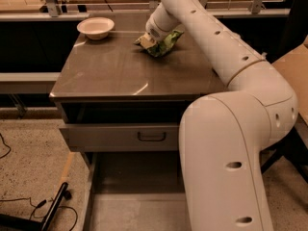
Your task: Place green jalapeno chip bag into middle drawer
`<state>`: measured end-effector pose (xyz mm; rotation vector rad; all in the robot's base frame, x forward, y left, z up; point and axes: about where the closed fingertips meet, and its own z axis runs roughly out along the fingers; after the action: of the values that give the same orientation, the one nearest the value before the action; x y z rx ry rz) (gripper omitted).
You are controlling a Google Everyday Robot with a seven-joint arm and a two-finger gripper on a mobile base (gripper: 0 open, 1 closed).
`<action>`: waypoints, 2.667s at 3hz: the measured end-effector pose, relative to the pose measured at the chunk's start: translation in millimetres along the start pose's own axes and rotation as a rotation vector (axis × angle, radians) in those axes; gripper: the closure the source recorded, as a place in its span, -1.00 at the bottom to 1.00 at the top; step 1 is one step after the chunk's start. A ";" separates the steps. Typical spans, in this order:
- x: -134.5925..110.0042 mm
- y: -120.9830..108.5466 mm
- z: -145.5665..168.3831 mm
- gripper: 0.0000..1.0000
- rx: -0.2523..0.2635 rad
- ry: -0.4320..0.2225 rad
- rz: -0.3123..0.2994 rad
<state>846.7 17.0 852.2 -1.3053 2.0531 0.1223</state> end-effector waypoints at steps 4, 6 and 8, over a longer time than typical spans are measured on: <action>-0.6 -0.2 -1.0 1.00 0.000 0.000 0.000; -0.7 -0.2 -1.1 1.00 0.000 0.000 0.000; -0.6 -0.1 -0.8 1.00 0.000 0.000 0.000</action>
Offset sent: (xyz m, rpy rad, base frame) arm -0.0859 -0.0220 0.1182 -0.1298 -0.1470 0.0160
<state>846.6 17.1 853.2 -1.3057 2.0530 0.1221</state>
